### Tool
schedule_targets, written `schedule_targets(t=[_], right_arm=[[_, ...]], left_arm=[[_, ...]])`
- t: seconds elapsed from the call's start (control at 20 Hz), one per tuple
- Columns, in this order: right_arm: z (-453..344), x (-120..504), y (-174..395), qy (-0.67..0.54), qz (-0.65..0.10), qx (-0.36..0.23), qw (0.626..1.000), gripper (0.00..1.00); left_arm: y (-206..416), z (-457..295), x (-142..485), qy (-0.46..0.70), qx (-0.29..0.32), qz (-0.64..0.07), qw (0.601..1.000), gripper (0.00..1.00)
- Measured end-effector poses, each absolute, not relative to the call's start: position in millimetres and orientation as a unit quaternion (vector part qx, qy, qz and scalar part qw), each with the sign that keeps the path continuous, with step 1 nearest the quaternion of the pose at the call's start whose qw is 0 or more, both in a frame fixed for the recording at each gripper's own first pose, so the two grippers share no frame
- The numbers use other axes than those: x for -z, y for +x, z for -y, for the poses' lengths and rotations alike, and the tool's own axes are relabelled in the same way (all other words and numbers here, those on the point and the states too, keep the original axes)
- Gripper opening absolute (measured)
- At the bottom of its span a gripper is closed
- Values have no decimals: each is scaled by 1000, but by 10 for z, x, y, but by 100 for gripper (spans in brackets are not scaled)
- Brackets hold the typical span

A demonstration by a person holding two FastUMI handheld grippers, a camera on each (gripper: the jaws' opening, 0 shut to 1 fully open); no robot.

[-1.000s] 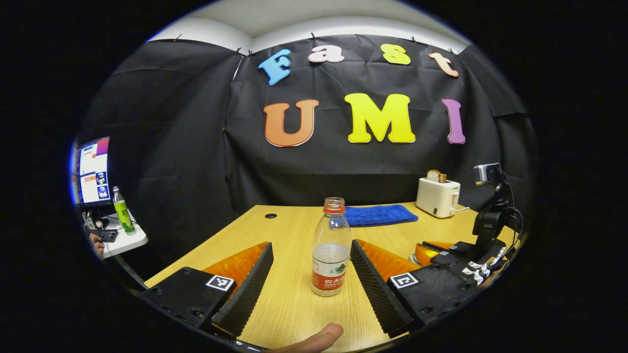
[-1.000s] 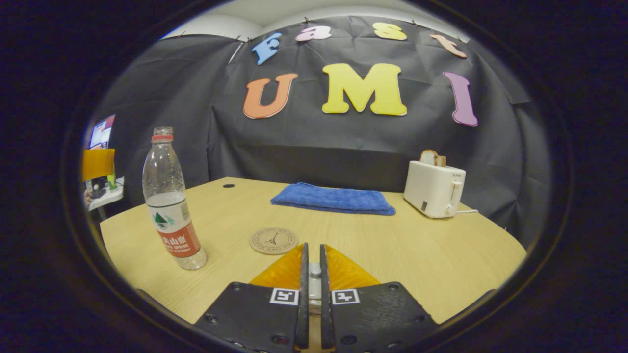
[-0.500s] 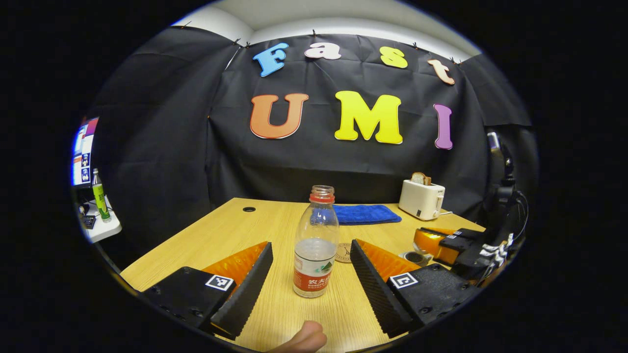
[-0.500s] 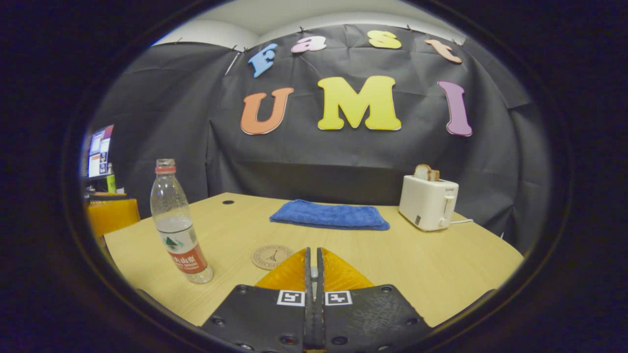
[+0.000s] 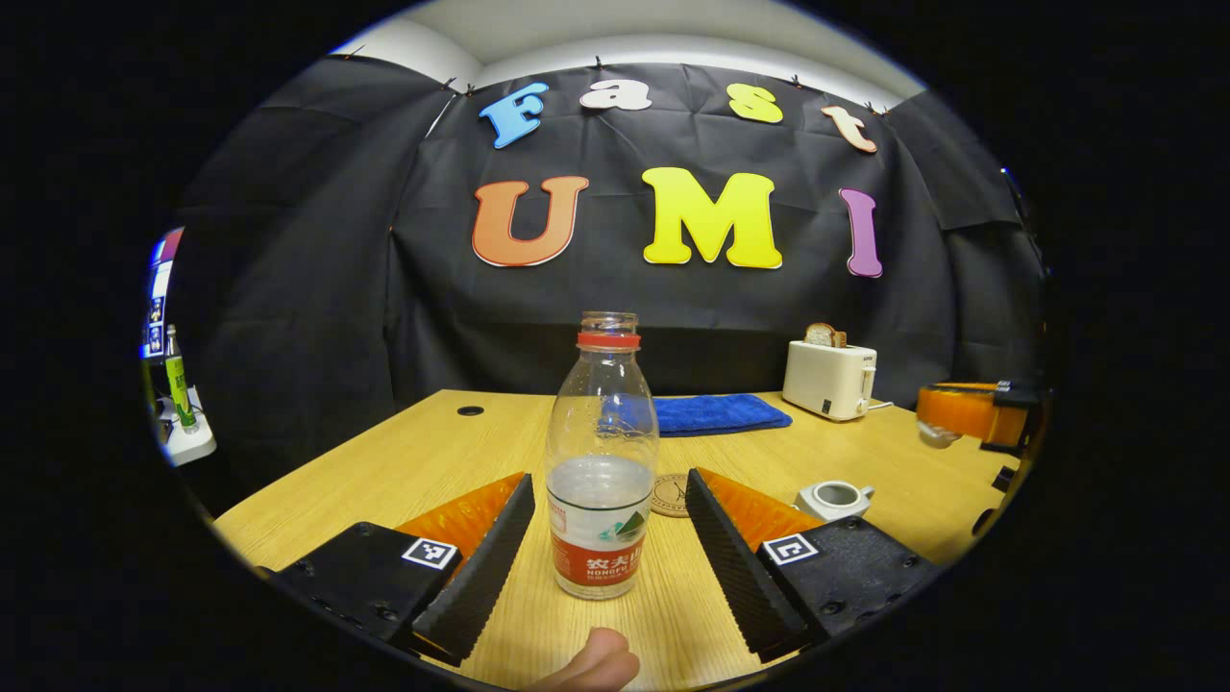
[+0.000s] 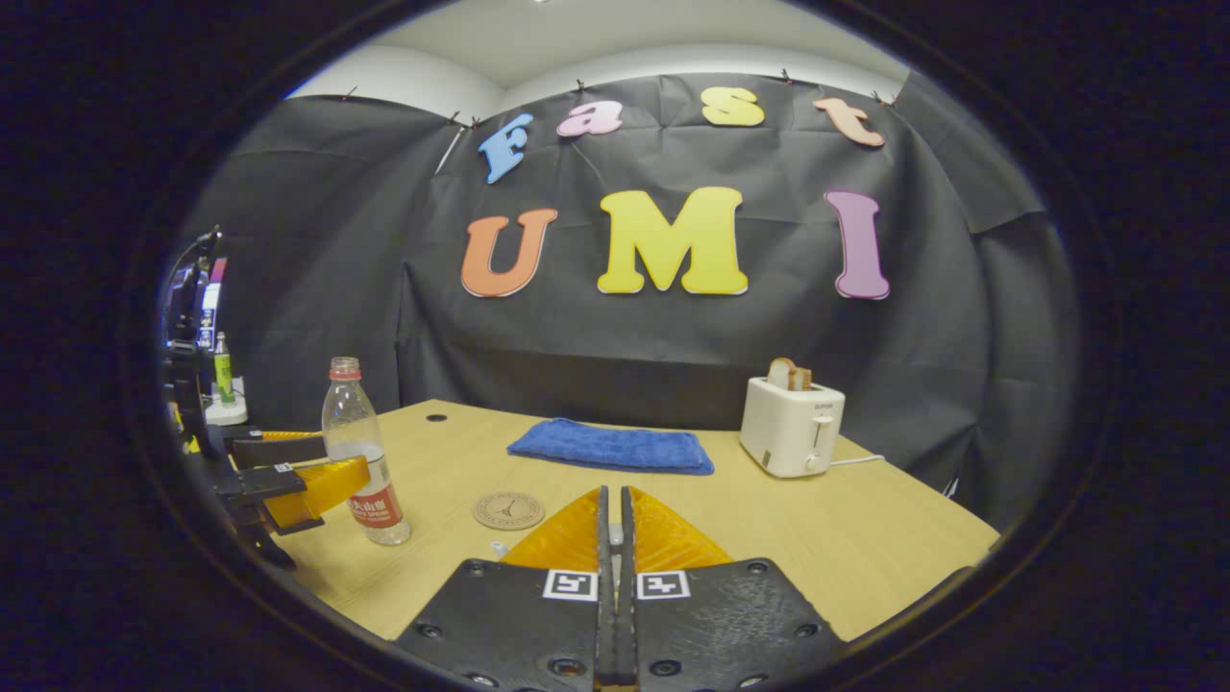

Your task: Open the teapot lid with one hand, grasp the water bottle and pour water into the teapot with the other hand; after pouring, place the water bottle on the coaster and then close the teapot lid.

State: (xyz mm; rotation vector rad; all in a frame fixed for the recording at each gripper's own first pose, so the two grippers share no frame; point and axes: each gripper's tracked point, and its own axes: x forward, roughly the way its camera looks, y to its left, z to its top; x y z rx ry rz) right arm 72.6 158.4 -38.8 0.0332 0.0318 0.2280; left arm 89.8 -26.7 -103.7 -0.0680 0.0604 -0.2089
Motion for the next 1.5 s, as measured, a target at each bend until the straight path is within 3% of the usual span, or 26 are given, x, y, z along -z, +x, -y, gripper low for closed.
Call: schedule_targets(t=[0.5,0.6,0.65,0.9,1.25,1.5], right_arm=[[-1231,414,545,1,-4,-106,994,0],[-1142,465,554,-6,-6,-99,995,0],[-1023,520,580,-11,-11,-81,997,0],[-738,641,643,22,-33,-69,997,0],[-673,564,614,8,-23,-62,998,0],[-607,603,626,6,-33,-55,998,0]], left_arm=[[1207,260,1163,-31,90,-23,995,96],[1219,292,1202,-28,92,-30,995,90],[1233,275,1182,-21,85,-25,996,81],[1165,387,1087,22,87,-27,996,77],[1083,436,860,187,57,-38,980,76],[1033,424,854,340,36,-47,939,76]])
